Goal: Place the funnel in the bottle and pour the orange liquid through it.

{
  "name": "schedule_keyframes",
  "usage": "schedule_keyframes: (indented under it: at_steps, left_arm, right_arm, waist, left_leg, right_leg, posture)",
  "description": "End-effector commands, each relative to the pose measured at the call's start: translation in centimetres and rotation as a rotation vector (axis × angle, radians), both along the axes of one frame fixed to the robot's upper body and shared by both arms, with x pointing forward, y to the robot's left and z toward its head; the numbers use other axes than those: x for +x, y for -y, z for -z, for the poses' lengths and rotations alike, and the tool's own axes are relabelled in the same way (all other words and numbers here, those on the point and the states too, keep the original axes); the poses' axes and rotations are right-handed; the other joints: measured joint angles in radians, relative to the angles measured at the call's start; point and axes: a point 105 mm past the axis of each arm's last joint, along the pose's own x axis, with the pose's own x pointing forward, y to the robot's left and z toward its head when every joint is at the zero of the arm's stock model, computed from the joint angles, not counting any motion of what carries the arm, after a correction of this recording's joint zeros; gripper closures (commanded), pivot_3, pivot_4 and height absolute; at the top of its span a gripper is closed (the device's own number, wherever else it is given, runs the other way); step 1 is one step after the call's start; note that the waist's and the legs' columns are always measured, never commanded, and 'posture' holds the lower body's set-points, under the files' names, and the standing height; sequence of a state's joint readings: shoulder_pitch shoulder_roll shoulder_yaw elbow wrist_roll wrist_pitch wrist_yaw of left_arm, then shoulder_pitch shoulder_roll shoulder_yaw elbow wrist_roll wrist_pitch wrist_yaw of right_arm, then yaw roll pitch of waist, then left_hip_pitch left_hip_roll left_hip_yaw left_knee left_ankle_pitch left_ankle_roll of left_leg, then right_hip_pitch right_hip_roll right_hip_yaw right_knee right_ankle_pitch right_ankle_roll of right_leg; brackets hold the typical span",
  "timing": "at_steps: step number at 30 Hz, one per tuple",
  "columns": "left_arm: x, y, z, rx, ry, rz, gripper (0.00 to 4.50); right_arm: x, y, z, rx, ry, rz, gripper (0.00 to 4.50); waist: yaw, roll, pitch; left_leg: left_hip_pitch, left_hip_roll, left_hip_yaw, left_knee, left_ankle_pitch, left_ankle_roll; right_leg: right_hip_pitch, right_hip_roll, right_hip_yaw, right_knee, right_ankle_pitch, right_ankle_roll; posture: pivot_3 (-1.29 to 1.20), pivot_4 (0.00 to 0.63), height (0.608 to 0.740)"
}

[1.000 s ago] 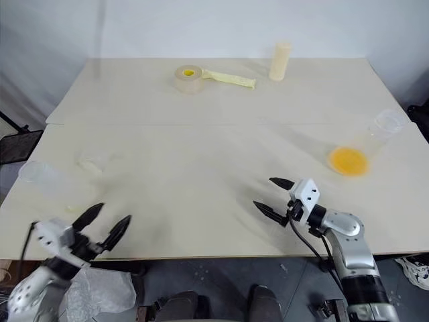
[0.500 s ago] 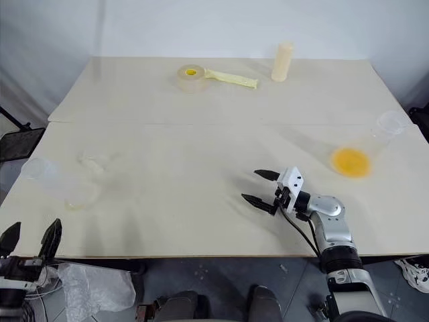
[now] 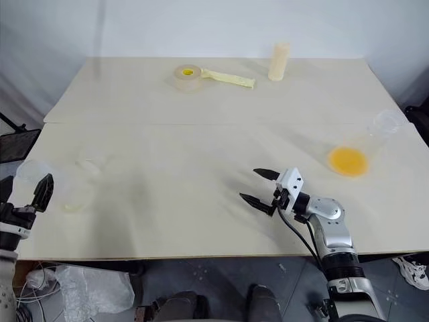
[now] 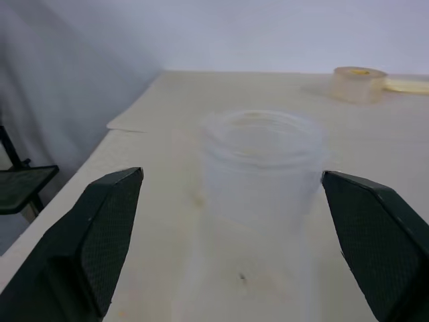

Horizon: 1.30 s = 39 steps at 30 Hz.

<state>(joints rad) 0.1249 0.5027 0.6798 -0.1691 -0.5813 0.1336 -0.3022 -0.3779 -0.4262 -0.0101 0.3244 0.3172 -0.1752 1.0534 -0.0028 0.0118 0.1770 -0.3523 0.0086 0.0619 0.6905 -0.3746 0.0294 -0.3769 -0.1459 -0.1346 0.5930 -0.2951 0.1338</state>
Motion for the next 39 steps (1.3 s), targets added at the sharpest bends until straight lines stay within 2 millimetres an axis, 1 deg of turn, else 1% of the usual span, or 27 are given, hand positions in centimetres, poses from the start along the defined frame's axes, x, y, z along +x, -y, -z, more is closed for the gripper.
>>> schedule_keyframes:
  at_steps: [1, 4, 6, 9, 10, 13, 16, 17, 18, 19, 21, 22, 23, 25, 27, 28, 30, 32, 37, 39]
  left_arm:
    - [0.8, 0.1, -0.4, 0.033, -0.008, 0.029, 0.00]
    - [1.2, 0.4, -0.5, 0.033, 0.008, 0.068, 0.63]
    - [1.3, 0.4, -0.4, 0.026, -0.006, 0.066, 1.23]
    - [1.4, 0.5, -0.9, 0.033, 0.010, 0.090, 2.19]
    - [1.4, 0.8, -1.1, 0.032, 0.016, 0.116, 2.25]
    - [1.6, 2.0, -1.9, 0.016, 0.018, 0.211, 2.25]
    - [2.3, 5.1, -3.2, 0.071, 0.019, 0.390, 2.25]
    - [2.7, 5.9, -3.5, 0.086, 0.013, 0.434, 2.25]
    - [2.8, 6.3, -3.6, 0.094, 0.007, 0.454, 2.25]
    - [3.6, 7.5, -4.1, 0.104, 0.013, 0.514, 2.25]
    - [4.3, 9.0, -4.8, 0.116, 0.019, 0.583, 2.25]
    - [5.1, 10.2, -5.1, 0.123, 0.021, 0.636, 2.25]
    - [5.6, 10.9, -5.3, 0.127, 0.020, 0.666, 2.25]
    - [7.1, 14.0, -5.6, 0.165, 0.028, 0.812, 2.25]
    - [8.4, 17.2, -5.7, 0.177, 0.029, 0.940, 2.25]
    - [8.9, 18.4, -5.7, 0.185, 0.029, 0.985, 2.25]
    - [9.7, 20.4, -5.7, 0.197, 0.035, 1.057, 2.25]
    - [10.6, 22.5, -5.5, 0.213, 0.036, 1.121, 2.25]
    - [12.3, 26.7, -4.7, 0.237, -0.002, 1.208, 2.25]
    - [12.9, 28.0, -4.1, 0.269, -0.028, 1.216, 2.25]
  right_arm:
    - [-0.1, 0.7, -1.4, 0.012, 0.051, 0.030, 0.04]
    - [-0.1, 0.8, -1.4, 0.012, 0.051, 0.036, 0.00]
    - [-0.2, 0.9, -1.5, 0.016, 0.054, 0.044, 0.00]
    - [-0.2, 1.0, -1.6, 0.018, 0.056, 0.050, 0.00]
    - [-0.2, 1.0, -1.6, 0.018, 0.057, 0.053, 0.00]
    - [-0.1, 1.2, -1.7, 0.020, 0.062, 0.063, 0.00]
    - [0.0, 1.5, -2.0, 0.019, 0.070, 0.074, 0.00]
    - [0.0, 1.5, -2.1, 0.018, 0.074, 0.076, 0.00]
    - [0.0, 1.6, -2.2, 0.018, 0.076, 0.077, 0.00]
    - [-0.1, 1.7, -2.4, 0.018, 0.076, 0.072, 0.00]
    - [-0.3, 1.9, -2.7, 0.020, 0.075, 0.064, 0.00]
    - [-0.6, 2.1, -2.9, 0.018, 0.070, 0.052, 0.00]
    - [-0.8, 2.2, -3.1, 0.017, 0.065, 0.043, 0.00]
    - [-1.5, 2.6, -3.3, -0.006, 0.057, 0.017, 0.00]
    - [-2.6, 3.1, -3.5, -0.021, 0.039, -0.015, 0.00]
    - [-3.1, 3.3, -3.8, -0.020, 0.032, -0.033, 0.00]
    - [-3.9, 3.4, -4.2, -0.015, 0.022, -0.050, 0.00]
    - [-3.9, 3.6, -4.5, -0.013, 0.032, -0.023, 0.00]
    - [-4.2, 4.0, -5.0, 0.017, 0.056, 0.037, 0.00]
    - [-4.6, 4.0, -4.9, 0.026, 0.057, 0.055, 0.00]
  waist:
    - [0.001, 0.000, 0.000]
    - [0.000, 0.000, 0.000]
    - [-0.001, 0.000, 0.000]
    - [-0.001, 0.000, 0.000]
    - [-0.001, 0.000, 0.000]
    - [0.000, 0.000, 0.000]
    - [0.003, 0.000, 0.000]
    - [0.004, 0.000, 0.000]
    - [0.004, 0.000, 0.000]
    - [0.005, 0.000, 0.000]
    - [0.003, 0.000, 0.000]
    - [0.003, 0.000, 0.000]
    - [0.002, 0.000, 0.000]
    - [0.003, 0.000, 0.000]
    - [0.010, 0.000, 0.000]
    - [0.014, 0.000, 0.000]
    - [0.021, 0.000, 0.000]
    - [0.021, -0.001, 0.001]
    - [0.024, -0.002, 0.001]
    - [0.027, -0.002, 0.002]
  left_leg:
    - [0.000, 0.000, 0.000, 0.000, 0.000, 0.000]
    - [0.000, 0.000, 0.000, 0.000, 0.000, 0.000]
    - [0.000, 0.000, 0.000, 0.000, 0.000, 0.000]
    - [0.000, 0.001, 0.000, 0.000, 0.000, -0.001]
    - [0.000, 0.001, 0.000, 0.000, 0.000, -0.001]
    - [0.000, 0.001, 0.000, 0.001, 0.000, -0.001]
    - [0.000, 0.001, 0.000, 0.001, 0.000, -0.001]
    - [0.000, 0.000, -0.001, 0.001, 0.000, -0.001]
    - [-0.001, 0.000, -0.001, 0.002, 0.000, -0.001]
    - [-0.001, 0.000, -0.001, 0.002, 0.000, -0.001]
    - [-0.001, 0.000, -0.001, 0.002, 0.000, -0.001]
    - [-0.001, 0.000, -0.001, 0.002, 0.000, -0.001]
    - [-0.001, 0.000, -0.001, 0.002, 0.000, -0.001]
    - [-0.001, 0.000, -0.001, 0.002, 0.000, -0.001]
    - [-0.001, -0.003, 0.000, 0.002, 0.000, -0.001]
    - [-0.001, -0.006, 0.001, 0.003, 0.000, 0.000]
    - [-0.002, -0.007, 0.001, 0.003, 0.000, 0.000]
    - [-0.002, -0.007, 0.002, 0.003, 0.000, 0.000]
    - [-0.002, -0.006, 0.004, 0.003, 0.000, 0.000]
    - [-0.002, -0.006, 0.004, 0.003, 0.000, 0.000]
  right_leg:
    - [0.000, 0.000, 0.000, 0.000, 0.000, 0.000]
    - [0.000, 0.000, 0.000, 0.001, 0.000, 0.000]
    - [0.000, 0.000, 0.000, 0.000, 0.000, 0.000]
    - [0.000, 0.000, 0.000, 0.000, 0.000, 0.000]
    - [0.000, 0.000, 0.000, 0.000, 0.000, 0.000]
    - [0.000, 0.000, 0.000, 0.000, 0.000, 0.000]
    - [0.000, 0.000, 0.001, 0.001, 0.000, 0.000]
    - [0.000, 0.000, 0.000, 0.001, 0.000, 0.000]
    - [0.000, 0.000, 0.001, 0.001, 0.000, 0.000]
    - [0.000, 0.000, 0.001, 0.001, 0.000, 0.000]
    - [0.000, 0.000, 0.001, 0.001, 0.000, 0.000]
    - [0.000, 0.000, 0.001, 0.001, 0.000, 0.000]
    - [0.000, 0.000, 0.001, 0.001, 0.000, 0.000]
    - [0.000, 0.001, 0.001, 0.002, 0.000, 0.000]
    - [0.000, 0.001, 0.000, 0.002, 0.000, 0.000]
    - [0.000, 0.001, 0.000, 0.002, 0.000, 0.001]
    - [0.000, 0.001, 0.000, 0.001, 0.001, 0.002]
    - [0.000, 0.001, 0.000, 0.001, 0.001, 0.002]
    - [0.000, 0.002, 0.000, 0.001, 0.001, 0.002]
    - [0.000, 0.002, -0.001, 0.001, 0.001, 0.002]
  posture:
    - [0.00, 0.150, 0.740]
    - [0.00, 0.150, 0.740]
    - [0.00, 0.150, 0.740]
    - [0.00, 0.150, 0.740]
    - [0.00, 0.150, 0.740]
    - [0.00, 0.150, 0.740]
    - [0.00, 0.150, 0.740]
    - [0.00, 0.150, 0.740]
    - [0.00, 0.150, 0.740]
    - [0.00, 0.150, 0.740]
    - [0.00, 0.150, 0.740]
    - [0.00, 0.150, 0.740]
    - [0.00, 0.150, 0.740]
    - [0.00, 0.150, 0.740]
    - [0.00, 0.150, 0.740]
    - [0.00, 0.150, 0.740]
    - [0.00, 0.150, 0.740]
    - [0.00, 0.150, 0.740]
    - [0.00, 0.150, 0.740]
    - [0.00, 0.150, 0.740]
